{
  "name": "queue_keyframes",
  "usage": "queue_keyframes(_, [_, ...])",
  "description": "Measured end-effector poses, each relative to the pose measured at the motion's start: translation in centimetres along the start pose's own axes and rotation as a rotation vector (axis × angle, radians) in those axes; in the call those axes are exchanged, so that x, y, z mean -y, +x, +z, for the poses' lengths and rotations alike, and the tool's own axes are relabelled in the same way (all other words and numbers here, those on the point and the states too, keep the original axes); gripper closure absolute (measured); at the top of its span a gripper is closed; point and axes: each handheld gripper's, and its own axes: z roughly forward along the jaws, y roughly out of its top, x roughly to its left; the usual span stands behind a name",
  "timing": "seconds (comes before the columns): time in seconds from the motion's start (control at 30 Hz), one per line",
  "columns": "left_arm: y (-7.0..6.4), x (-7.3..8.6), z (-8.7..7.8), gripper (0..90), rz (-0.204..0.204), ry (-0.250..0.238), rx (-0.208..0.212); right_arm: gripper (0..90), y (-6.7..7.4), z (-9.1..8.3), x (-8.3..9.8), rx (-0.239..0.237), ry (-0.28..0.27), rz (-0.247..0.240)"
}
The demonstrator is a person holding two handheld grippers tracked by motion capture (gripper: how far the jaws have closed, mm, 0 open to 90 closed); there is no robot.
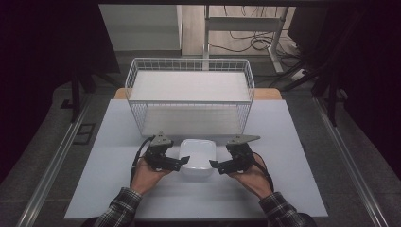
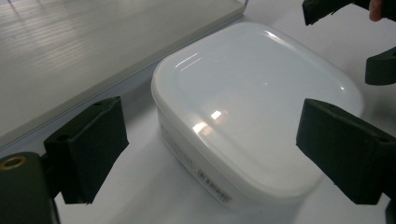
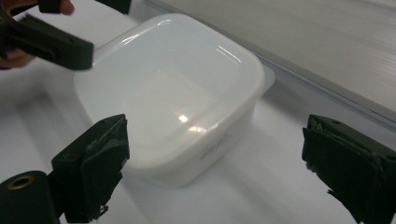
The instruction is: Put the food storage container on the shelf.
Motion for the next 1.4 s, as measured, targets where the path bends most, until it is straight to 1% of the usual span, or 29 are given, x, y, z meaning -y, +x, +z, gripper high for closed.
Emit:
queue_keyframes(0.07, [0.2,0.0,0.4,8.1,-0.008,0.004,0.01,7.6,-0.1,0.7,-0.2,-0.006,0.007,0.004])
queue_keyframes(0.1, [0.3,0.0,0.8,8.0,-0.025,0.01,0.033,7.6,-0.1,1.5,-0.4,-0.019,0.016,0.014])
queue_keyframes(0.17, [0.3,0.1,1.0,8.0,-0.021,0.017,0.037,7.6,-0.1,1.8,-0.5,-0.02,0.02,0.012])
queue_keyframes(0.2, [0.4,0.2,1.1,7.8,-0.044,0.014,0.064,7.0,-0.1,2.4,-0.6,-0.032,0.023,0.021])
queue_keyframes(0.23, [0.4,0.2,1.1,7.8,-0.044,0.014,0.064,7.0,-0.1,2.4,-0.6,-0.032,0.023,0.021])
queue_keyframes(0.3, [0.5,0.5,1.1,8.5,-0.057,0.024,0.111,7.1,-0.4,2.7,-0.6,-0.062,0.04,0.062])
queue_keyframes(0.33, [0.5,0.5,1.1,9.8,-0.057,0.024,0.111,7.1,-0.4,2.7,-0.6,-0.062,0.04,0.062])
queue_keyframes(0.37, [0.5,0.7,1.1,12.4,-0.077,0.023,0.155,9.7,-0.5,2.8,-0.5,-0.087,0.039,0.086])
queue_keyframes(0.4, [0.5,0.7,1.1,15.3,-0.077,0.023,0.155,9.7,-0.5,2.8,-0.5,-0.087,0.039,0.086])
queue_keyframes(0.43, [0.3,0.9,0.9,15.3,-0.089,0.022,0.168,11.7,-0.6,2.7,-0.3,-0.109,0.041,0.096])
queue_keyframes(0.47, [0.0,1.0,0.6,20.9,-0.092,0.03,0.167,11.0,-0.3,2.6,0.0,-0.132,0.047,0.111])
queue_keyframes(0.53, [-0.3,1.0,0.4,25.5,-0.101,0.035,0.158,12.5,0.1,2.2,0.2,-0.115,0.046,0.099])
queue_keyframes(0.57, [-0.6,1.0,-0.2,29.3,-0.112,0.034,0.134,15.3,0.4,1.9,0.3,-0.105,0.046,0.089])
queue_keyframes(0.6, [-0.6,1.0,-0.2,32.5,-0.112,0.034,0.134,15.3,0.4,1.9,0.3,-0.105,0.046,0.089])
queue_keyframes(0.63, [-0.7,1.1,-0.4,32.5,-0.119,0.034,0.125,19.3,0.5,1.6,0.3,-0.096,0.046,0.09])
queue_keyframes(0.7, [-0.8,1.3,-1.2,40.6,-0.139,0.017,0.099,31.5,0.7,1.0,0.6,-0.095,0.039,0.121])
queue_keyframes(0.73, [-0.8,1.4,-1.4,48.7,-0.154,0.016,0.103,41.6,0.7,0.5,0.9,-0.096,0.022,0.158])
queue_keyframes(0.77, [-0.7,1.5,-1.6,48.7,-0.167,0.016,0.103,41.6,0.7,0.5,0.9,-0.096,0.022,0.158])
queue_keyframes(0.8, [-0.8,1.6,-2.0,54.4,-0.192,0.01,0.107,51.1,0.9,0.0,1.0,-0.085,0.013,0.167])
queue_keyframes(0.87, [-0.8,1.7,-2.2,60.1,-0.197,0.008,0.103,59.3,1.2,-0.6,0.9,-0.057,-0.006,0.167])
queue_keyframes(0.9, [-1.0,1.6,-2.6,62.4,-0.184,0.014,0.095,62.0,1.2,-0.8,0.9,-0.049,-0.014,0.176])
queue_keyframes(0.97, [-1.2,1.5,-2.8,64.4,-0.178,0.018,0.082,64.1,1.3,-0.9,0.9,-0.042,-0.023,0.185])
queue_keyframes(1.0, [-1.6,1.4,-2.9,66.5,-0.178,0.018,0.062,67.8,1.4,-1.0,0.9,-0.03,-0.038,0.21])
queue_keyframes(1.07, [-1.6,1.5,-2.9,68.7,-0.183,0.014,0.062,68.7,1.5,-1.1,0.9,-0.024,-0.044,0.214])
queue_keyframes(1.13, [-1.7,1.6,-3.1,74.3,-0.198,-0.002,0.058,71.7,1.6,-1.2,0.9,-0.004,-0.052,0.216])
queue_keyframes(1.17, [-1.7,1.6,-3.1,74.3,-0.2,-0.01,0.042,74.5,1.7,-1.4,0.9,0.006,-0.059,0.219])
queue_keyframes(1.2, [-1.8,1.7,-3.1,77.9,-0.19,-0.019,0.03,76.6,1.7,-1.5,0.9,0.021,-0.064,0.209])
queue_keyframes(1.27, [-1.7,1.7,-3.0,78.0,-0.206,-0.034,0.026,76.9,1.9,-1.4,0.9,0.041,-0.059,0.187])
queue_keyframes(1.4, [-1.7,1.6,-3.2,78.2,-0.203,-0.062,0.02,77.0,1.7,-1.3,0.9,0.026,-0.082,0.204])
